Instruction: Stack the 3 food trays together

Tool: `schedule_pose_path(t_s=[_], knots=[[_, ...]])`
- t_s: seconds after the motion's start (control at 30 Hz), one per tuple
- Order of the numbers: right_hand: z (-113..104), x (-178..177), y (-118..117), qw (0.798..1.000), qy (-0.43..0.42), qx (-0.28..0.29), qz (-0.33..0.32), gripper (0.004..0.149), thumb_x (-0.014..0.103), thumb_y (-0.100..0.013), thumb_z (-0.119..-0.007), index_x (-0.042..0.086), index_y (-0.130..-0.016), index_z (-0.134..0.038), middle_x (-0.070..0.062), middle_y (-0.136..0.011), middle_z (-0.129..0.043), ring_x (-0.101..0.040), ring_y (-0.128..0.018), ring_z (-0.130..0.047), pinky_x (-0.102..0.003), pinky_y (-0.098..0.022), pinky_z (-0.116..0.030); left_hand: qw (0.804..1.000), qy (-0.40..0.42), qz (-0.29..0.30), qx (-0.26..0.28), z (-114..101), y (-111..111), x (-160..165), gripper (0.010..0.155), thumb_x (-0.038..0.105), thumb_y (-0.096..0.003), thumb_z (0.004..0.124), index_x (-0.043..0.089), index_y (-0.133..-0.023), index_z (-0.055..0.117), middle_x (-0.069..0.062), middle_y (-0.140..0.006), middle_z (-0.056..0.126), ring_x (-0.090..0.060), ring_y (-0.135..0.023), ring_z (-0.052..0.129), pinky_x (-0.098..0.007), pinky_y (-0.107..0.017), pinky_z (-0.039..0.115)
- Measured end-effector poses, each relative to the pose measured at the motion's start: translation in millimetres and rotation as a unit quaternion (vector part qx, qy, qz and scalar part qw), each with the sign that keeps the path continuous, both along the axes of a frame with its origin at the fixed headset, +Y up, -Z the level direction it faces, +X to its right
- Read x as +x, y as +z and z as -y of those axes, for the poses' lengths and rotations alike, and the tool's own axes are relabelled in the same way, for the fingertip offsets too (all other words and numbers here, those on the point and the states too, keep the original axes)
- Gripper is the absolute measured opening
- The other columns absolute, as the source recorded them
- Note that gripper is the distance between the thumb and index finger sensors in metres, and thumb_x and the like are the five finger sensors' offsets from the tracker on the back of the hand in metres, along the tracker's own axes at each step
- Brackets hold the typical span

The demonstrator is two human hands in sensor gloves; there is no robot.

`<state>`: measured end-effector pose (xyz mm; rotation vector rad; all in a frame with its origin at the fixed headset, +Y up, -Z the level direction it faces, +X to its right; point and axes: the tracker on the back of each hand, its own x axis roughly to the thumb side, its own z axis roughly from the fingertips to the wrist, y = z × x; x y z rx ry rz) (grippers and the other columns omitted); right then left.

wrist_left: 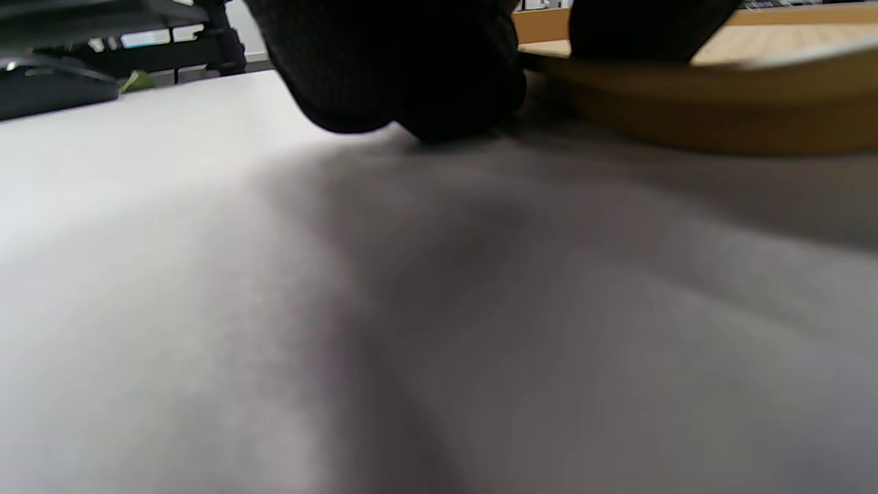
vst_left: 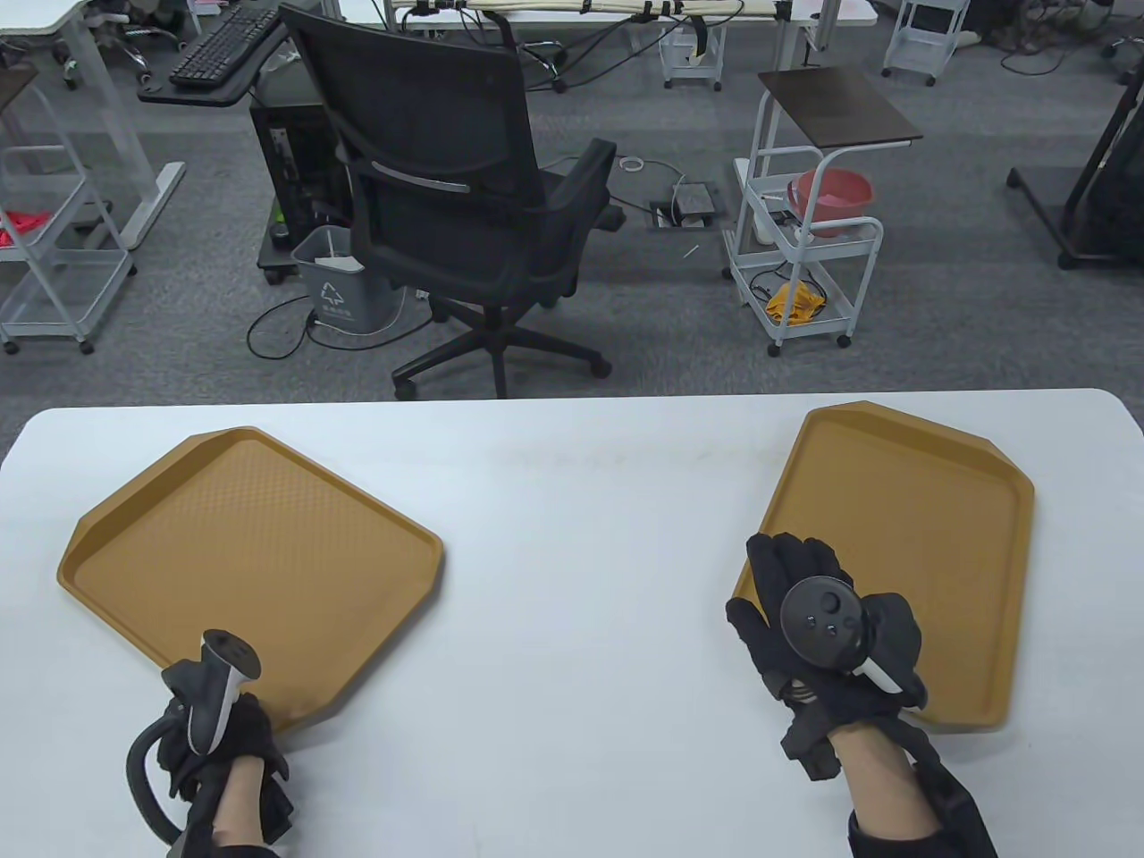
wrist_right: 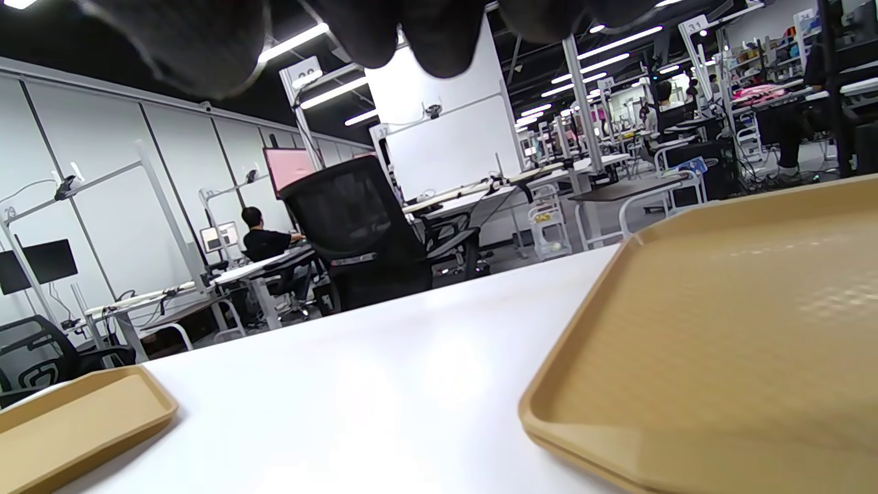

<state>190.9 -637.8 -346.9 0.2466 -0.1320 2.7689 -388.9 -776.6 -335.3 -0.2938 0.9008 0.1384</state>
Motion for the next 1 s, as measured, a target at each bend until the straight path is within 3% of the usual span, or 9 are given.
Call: schedule_pose_path(t_s=[0.1,0.23,0.33,0.4,0.5,0.6,0.67,0.83,1.0], knots=[[2,1,-1,1.0,-0.005,-0.004,-0.003,0.072,0.049,-0.057,-0.064,0.017,-0.114,-0.035,-0.025,-0.118,-0.035,-0.058,-0.106,-0.032,-0.067,-0.074,-0.038,0.986,0.116,-0.077,0.087,1,10,-14,0.088,0.043,-0.0505,0.076,0.006,-0.108,0.02,-0.001,-0.1,0.069,-0.011,-0.07,0.091,-0.035,-0.061,0.083],[2,2,-2,1.0,-0.016,-0.01,-0.003,0.072,0.049,-0.057,-0.064,0.017,-0.114,-0.034,-0.025,-0.118,-0.036,-0.058,-0.106,-0.031,-0.067,-0.074,-0.037,0.962,0.21,-0.112,0.134,-2,19,-29,0.082,0.042,-0.0519,0.071,0.006,-0.108,0.023,0.002,-0.096,0.068,-0.009,-0.075,0.094,-0.03,-0.06,0.088],[3,1,-1,1.0,-0.008,-0.012,-0.004,0.072,0.049,-0.057,-0.064,0.017,-0.114,-0.035,-0.025,-0.118,-0.037,-0.058,-0.106,-0.031,-0.067,-0.074,-0.037,0.932,0.294,-0.128,0.169,4,24,-34,0.071,0.038,-0.0538,0.066,0.012,-0.109,0.029,0.001,-0.095,0.063,-0.006,-0.075,0.098,-0.024,-0.058,0.092],[3,1,-1,1.0,-0.003,-0.012,-0.004,0.072,0.049,-0.057,-0.064,0.017,-0.114,-0.035,-0.025,-0.118,-0.037,-0.058,-0.106,-0.031,-0.067,-0.074,-0.037,0.926,0.304,-0.134,0.179,8,25,-34,0.068,0.036,-0.0538,0.065,0.011,-0.107,0.031,-0.004,-0.099,0.058,-0.004,-0.069,0.102,-0.019,-0.052,0.095],[3,2,-1,1.0,-0.003,-0.011,-0.003,0.072,0.049,-0.057,-0.064,0.017,-0.114,-0.035,-0.025,-0.118,-0.038,-0.058,-0.106,-0.032,-0.067,-0.074,-0.037,0.94,0.266,-0.113,0.18,4,22,-32,0.068,0.035,-0.0531,0.064,0.007,-0.105,0.031,-0.006,-0.103,0.061,-0.001,-0.06,0.106,-0.016,-0.044,0.097],[4,3,-2,1.0,-0.005,-0.012,-0.002,0.071,0.049,-0.057,-0.064,0.017,-0.114,-0.036,-0.025,-0.118,-0.039,-0.058,-0.105,-0.032,-0.067,-0.074,-0.037,0.927,0.285,-0.111,0.217,1,22,-28,0.066,0.038,-0.0548,0.062,0.009,-0.105,0.03,0.005,-0.093,0.071,-0.001,-0.054,0.107,-0.014,-0.041,0.096],[5,3,-2,1.0,-0.005,-0.015,-0.002,0.071,0.049,-0.057,-0.064,0.017,-0.114,-0.036,-0.025,-0.117,-0.039,-0.058,-0.106,-0.032,-0.067,-0.074,-0.037,0.923,0.281,-0.104,0.241,-5,21,-25,0.074,0.044,-0.0533,0.069,0.01,-0.105,0.029,0.008,-0.088,0.075,0.003,-0.048,0.107,-0.012,-0.038,0.097],[8,4,-4,1.0,-0.004,-0.021,0.001,0.071,0.049,-0.057,-0.064,0.017,-0.114,-0.035,-0.025,-0.117,-0.039,-0.058,-0.106,-0.032,-0.067,-0.074,-0.037,0.895,0.307,-0.085,0.313,-28,18,-12,0.069,0.037,-0.0546,0.068,0.009,-0.106,0.032,0.004,-0.089,0.077,-0.003,-0.049,0.11,-0.015,-0.037,0.1],[3,5,-3,1.0,-0.022,-0.015,0.003,0.071,0.049,-0.057,-0.064,0.017,-0.114,-0.035,-0.024,-0.117,-0.04,-0.058,-0.106,-0.032,-0.067,-0.074,-0.037,0.877,0.343,-0.03,0.336,-50,13,4,0.068,0.036,-0.0554,0.068,0.009,-0.107,0.033,0.003,-0.089,0.078,-0.004,-0.05,0.111,-0.016,-0.036,0.101]])
